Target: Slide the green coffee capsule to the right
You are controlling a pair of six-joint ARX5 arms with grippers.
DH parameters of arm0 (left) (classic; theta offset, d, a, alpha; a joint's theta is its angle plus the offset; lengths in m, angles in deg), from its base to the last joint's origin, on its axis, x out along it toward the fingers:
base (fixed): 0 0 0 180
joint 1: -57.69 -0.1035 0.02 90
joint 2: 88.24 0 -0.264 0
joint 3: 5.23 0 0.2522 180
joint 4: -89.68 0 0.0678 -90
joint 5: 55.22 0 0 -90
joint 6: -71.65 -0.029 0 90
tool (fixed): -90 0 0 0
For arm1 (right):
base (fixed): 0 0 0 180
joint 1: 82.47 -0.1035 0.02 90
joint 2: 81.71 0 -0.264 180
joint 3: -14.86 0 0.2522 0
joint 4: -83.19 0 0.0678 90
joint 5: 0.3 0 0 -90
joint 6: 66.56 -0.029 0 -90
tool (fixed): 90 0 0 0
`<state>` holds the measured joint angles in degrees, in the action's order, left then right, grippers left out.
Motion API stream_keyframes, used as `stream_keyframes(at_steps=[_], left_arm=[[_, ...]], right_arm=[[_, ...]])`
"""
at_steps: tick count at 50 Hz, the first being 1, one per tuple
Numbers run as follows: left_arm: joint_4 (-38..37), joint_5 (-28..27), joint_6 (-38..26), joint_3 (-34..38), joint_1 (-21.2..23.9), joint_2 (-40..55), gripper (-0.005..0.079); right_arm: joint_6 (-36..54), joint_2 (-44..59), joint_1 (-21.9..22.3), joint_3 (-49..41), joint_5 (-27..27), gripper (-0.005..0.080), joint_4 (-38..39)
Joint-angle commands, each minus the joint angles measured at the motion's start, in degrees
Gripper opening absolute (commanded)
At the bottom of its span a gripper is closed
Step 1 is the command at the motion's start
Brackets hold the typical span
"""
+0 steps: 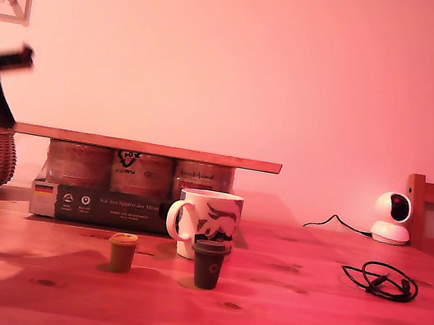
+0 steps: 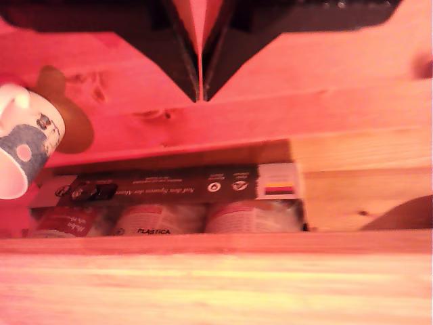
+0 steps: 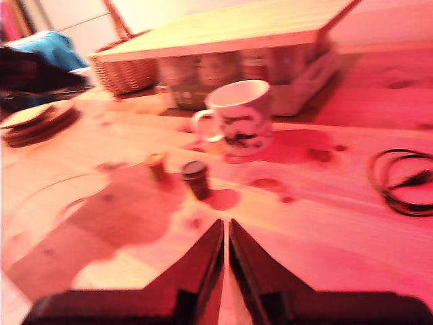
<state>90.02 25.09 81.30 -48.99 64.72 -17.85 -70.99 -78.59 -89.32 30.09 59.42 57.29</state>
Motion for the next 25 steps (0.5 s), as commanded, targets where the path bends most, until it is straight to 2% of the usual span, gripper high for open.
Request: stream_keyframes(at_steps=[1,10,21,25], left_arm=[[-1.2,0.9,-0.6,1.0,0.4,-1.7,-0.0021],[-6.6,3.8,-0.5,1.7,2.1,-6.7,-0.0021],[-11.0,6.3,-0.2,1.7,5.1,-13.6,-0.0021],[-13.0,8.0,0.9,1.7,6.4,-16.2,-0.0021]], right_arm=[[0.5,0.0,-0.2,0.2,1.7,-0.0013,-0.1],[3.2,0.0,-0.1,0.2,10.8,-0.0013,0.4],[3.5,0.0,-0.1,0.2,27.2,-0.0013,3.6],[4.0,0.0,-0.2,0.2,31.5,-0.0013,4.1]])
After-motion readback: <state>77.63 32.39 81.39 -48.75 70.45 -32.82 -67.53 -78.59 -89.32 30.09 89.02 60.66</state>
